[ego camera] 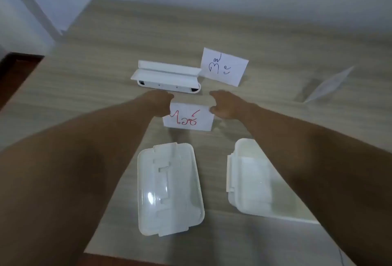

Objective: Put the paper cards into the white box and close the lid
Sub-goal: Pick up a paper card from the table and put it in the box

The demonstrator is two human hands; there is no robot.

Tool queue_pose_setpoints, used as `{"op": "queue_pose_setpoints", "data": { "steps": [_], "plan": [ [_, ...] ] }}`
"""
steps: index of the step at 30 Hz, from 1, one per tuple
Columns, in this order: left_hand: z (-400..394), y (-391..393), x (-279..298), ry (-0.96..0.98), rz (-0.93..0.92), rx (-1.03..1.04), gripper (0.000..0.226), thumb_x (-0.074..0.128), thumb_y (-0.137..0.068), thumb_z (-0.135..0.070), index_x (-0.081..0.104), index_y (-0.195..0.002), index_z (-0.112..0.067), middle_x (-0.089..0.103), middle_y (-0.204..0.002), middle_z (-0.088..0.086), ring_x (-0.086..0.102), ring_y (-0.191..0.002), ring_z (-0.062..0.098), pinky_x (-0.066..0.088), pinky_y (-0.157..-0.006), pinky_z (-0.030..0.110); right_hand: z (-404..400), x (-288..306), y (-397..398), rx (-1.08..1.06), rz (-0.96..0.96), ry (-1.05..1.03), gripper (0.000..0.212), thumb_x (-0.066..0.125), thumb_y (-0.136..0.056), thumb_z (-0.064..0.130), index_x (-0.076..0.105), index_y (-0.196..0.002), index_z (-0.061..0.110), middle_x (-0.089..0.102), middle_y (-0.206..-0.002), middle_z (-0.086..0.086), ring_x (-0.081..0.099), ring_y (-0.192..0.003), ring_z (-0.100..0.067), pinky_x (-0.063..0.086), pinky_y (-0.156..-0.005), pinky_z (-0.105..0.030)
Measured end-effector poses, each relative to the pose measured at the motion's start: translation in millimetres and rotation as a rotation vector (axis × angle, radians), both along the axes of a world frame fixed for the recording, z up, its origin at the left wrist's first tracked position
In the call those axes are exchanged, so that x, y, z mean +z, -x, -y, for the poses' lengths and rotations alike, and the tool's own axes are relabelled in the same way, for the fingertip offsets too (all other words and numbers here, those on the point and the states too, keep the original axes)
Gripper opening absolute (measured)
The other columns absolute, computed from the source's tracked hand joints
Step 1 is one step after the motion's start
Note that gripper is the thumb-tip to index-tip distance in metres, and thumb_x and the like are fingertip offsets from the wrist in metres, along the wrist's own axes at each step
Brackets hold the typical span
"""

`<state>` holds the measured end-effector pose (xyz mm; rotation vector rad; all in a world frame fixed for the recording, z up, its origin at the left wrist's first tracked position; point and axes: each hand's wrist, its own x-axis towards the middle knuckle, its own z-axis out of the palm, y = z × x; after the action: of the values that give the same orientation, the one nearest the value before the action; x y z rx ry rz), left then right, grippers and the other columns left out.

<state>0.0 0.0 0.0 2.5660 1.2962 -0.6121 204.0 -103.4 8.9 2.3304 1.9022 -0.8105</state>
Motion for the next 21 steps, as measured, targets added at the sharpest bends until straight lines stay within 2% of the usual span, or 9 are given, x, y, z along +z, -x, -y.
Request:
{"op": "queue_pose_setpoints", "data": {
  "steps": [2, 5, 7, 9, 12, 14, 16, 18, 21],
  "plan": [
    [2, 3, -8, 0.001, 0.054, 0.005, 0.051, 0.057, -0.092, -0.028, 0.048, -0.14, -0.016, 0.052, -0.143, 0.011, 0.048, -0.133, 0.031, 0.041, -0.106, 0.04, 1, -13, 11, -0.006, -0.032, 0.027, 0.06, 0.048, -0.096, 0.026, 0.026, -0.151, 0.013, 0.028, -0.158, -0.01, 0.027, -0.145, -0.028, 0.025, -0.118, -0.04],
    [5, 7, -26, -0.004, 0.172, -0.001, 0.021, 0.054, -0.09, -0.017, 0.066, -0.107, -0.011, 0.067, -0.115, 0.015, 0.061, -0.11, 0.035, 0.049, -0.089, 0.038, 7, -42, 29, -0.071, -0.062, -0.021, 0.04, 0.043, -0.096, 0.019, 0.047, -0.136, 0.014, 0.05, -0.141, -0.011, 0.046, -0.129, -0.03, 0.04, -0.106, -0.042],
    [3, 8, -25, 0.014, 0.218, -0.007, 0.018, 0.054, -0.091, -0.013, 0.068, -0.099, -0.005, 0.069, -0.108, 0.017, 0.063, -0.103, 0.035, 0.047, -0.082, 0.035, 12, -52, 33, -0.12, -0.063, -0.111, 0.027, 0.04, -0.097, 0.016, 0.056, -0.119, 0.012, 0.058, -0.124, -0.012, 0.054, -0.114, -0.031, 0.046, -0.095, -0.043],
    [0, 8, -18, 0.039, 0.248, -0.017, 0.019, 0.056, -0.091, -0.014, 0.07, -0.098, -0.003, 0.07, -0.105, 0.016, 0.064, -0.099, 0.034, 0.047, -0.082, 0.036, 15, -53, 33, -0.124, -0.062, -0.179, 0.024, 0.038, -0.099, 0.015, 0.058, -0.111, 0.009, 0.061, -0.116, -0.013, 0.056, -0.108, -0.032, 0.046, -0.089, -0.041],
    [0, 2, 0, 0.069, 0.318, -0.023, 0.019, 0.06, -0.09, -0.018, 0.07, -0.091, -0.003, 0.071, -0.099, 0.014, 0.064, -0.095, 0.031, 0.047, -0.079, 0.036, 20, -36, 23, -0.163, -0.089, -0.281, 0.025, 0.04, -0.098, 0.014, 0.062, -0.11, 0.009, 0.063, -0.112, -0.013, 0.058, -0.104, -0.031, 0.042, -0.082, -0.033],
    [3, -7, 20, 0.063, 0.369, -0.024, 0.019, 0.062, -0.088, -0.021, 0.07, -0.086, -0.003, 0.071, -0.097, 0.014, 0.061, -0.09, 0.029, 0.042, -0.073, 0.032, 26, -13, 11, -0.2, -0.125, -0.35, 0.026, 0.044, -0.097, 0.012, 0.065, -0.112, 0.009, 0.066, -0.112, -0.013, 0.059, -0.105, -0.03, 0.043, -0.085, -0.033],
    [11, -20, 46, 0.063, 0.437, -0.024, 0.018, 0.066, -0.086, -0.024, 0.071, -0.09, -0.007, 0.07, -0.1, 0.013, 0.06, -0.09, 0.028, 0.039, -0.075, 0.029, 32, 12, -5, -0.245, -0.157, -0.399, 0.028, 0.049, -0.095, 0.011, 0.067, -0.116, 0.008, 0.067, -0.118, -0.014, 0.059, -0.11, -0.028, 0.043, -0.092, -0.031],
    [27, -37, 74, 0.057, 0.497, -0.036, 0.024, 0.067, -0.086, -0.024, 0.072, -0.102, -0.007, 0.069, -0.11, 0.014, 0.061, -0.103, 0.032, 0.041, -0.08, 0.03, 48, 39, -23, -0.286, -0.155, -0.445, 0.029, 0.052, -0.094, 0.011, 0.068, -0.118, 0.01, 0.066, -0.124, -0.012, 0.059, -0.116, -0.026, 0.041, -0.096, -0.025],
    [52, -61, 109, 0.018, 0.546, -0.073, 0.029, 0.067, -0.087, -0.024, 0.07, -0.112, -0.008, 0.067, -0.119, 0.011, 0.06, -0.112, 0.032, 0.046, -0.09, 0.034, 76, 74, -46, -0.324, -0.172, -0.504, 0.028, 0.054, -0.093, 0.009, 0.07, -0.116, 0.01, 0.068, -0.122, -0.009, 0.06, -0.109, -0.018, 0.037, -0.082, -0.015]
  ]
}}
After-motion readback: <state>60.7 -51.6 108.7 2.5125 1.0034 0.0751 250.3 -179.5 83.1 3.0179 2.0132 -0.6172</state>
